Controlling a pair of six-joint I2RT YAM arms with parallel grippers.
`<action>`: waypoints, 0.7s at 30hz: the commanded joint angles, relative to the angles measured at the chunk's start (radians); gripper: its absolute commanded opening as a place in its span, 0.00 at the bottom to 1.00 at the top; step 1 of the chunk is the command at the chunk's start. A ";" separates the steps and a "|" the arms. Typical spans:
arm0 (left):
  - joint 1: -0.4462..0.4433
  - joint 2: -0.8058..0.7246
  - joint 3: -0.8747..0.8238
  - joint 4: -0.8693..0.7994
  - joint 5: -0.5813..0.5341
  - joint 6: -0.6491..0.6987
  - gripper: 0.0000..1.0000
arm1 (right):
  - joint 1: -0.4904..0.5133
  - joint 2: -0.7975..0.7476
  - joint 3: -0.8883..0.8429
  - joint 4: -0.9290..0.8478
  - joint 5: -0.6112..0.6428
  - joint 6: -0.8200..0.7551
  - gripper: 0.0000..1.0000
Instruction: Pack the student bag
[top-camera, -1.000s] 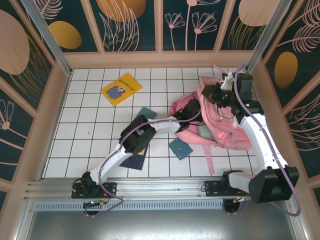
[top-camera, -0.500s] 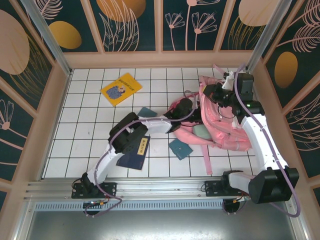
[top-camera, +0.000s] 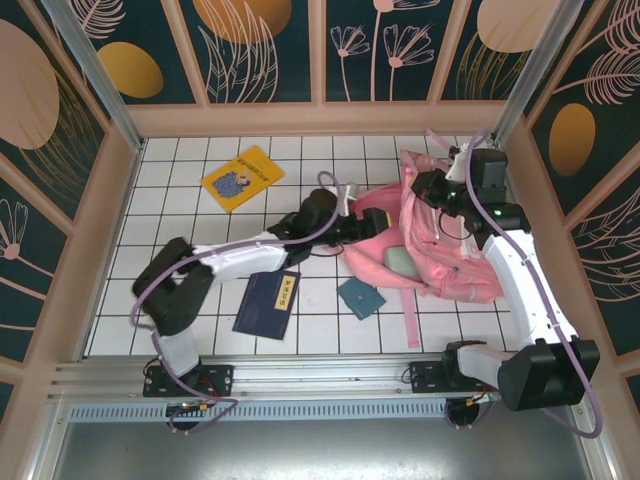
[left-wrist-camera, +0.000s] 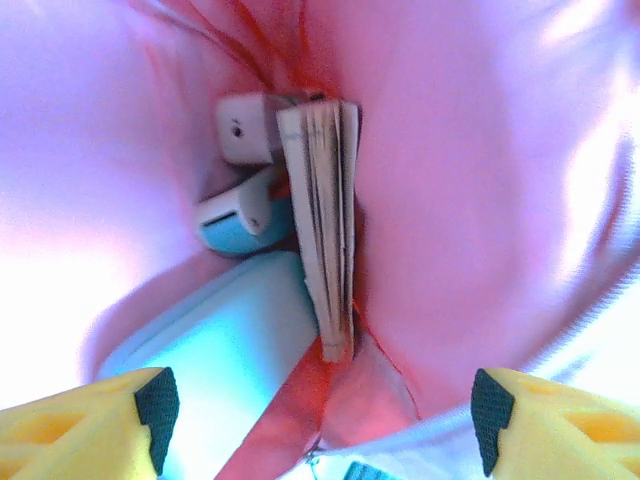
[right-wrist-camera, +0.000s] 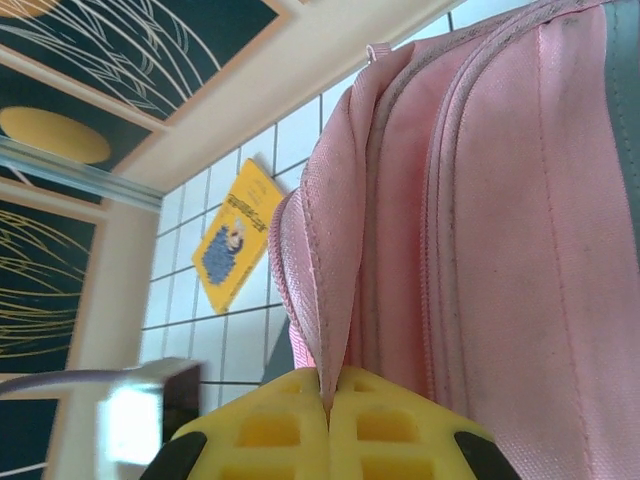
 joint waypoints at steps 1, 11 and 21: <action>0.025 -0.180 -0.024 -0.274 -0.188 0.184 0.79 | 0.080 0.044 0.033 -0.062 0.175 -0.094 0.00; 0.166 -0.482 -0.198 -0.500 -0.339 0.176 0.89 | 0.215 0.216 0.050 -0.074 0.555 -0.138 0.02; 0.177 -0.538 -0.309 -0.655 -0.409 0.132 0.89 | 0.372 0.315 0.199 -0.155 0.782 -0.174 0.30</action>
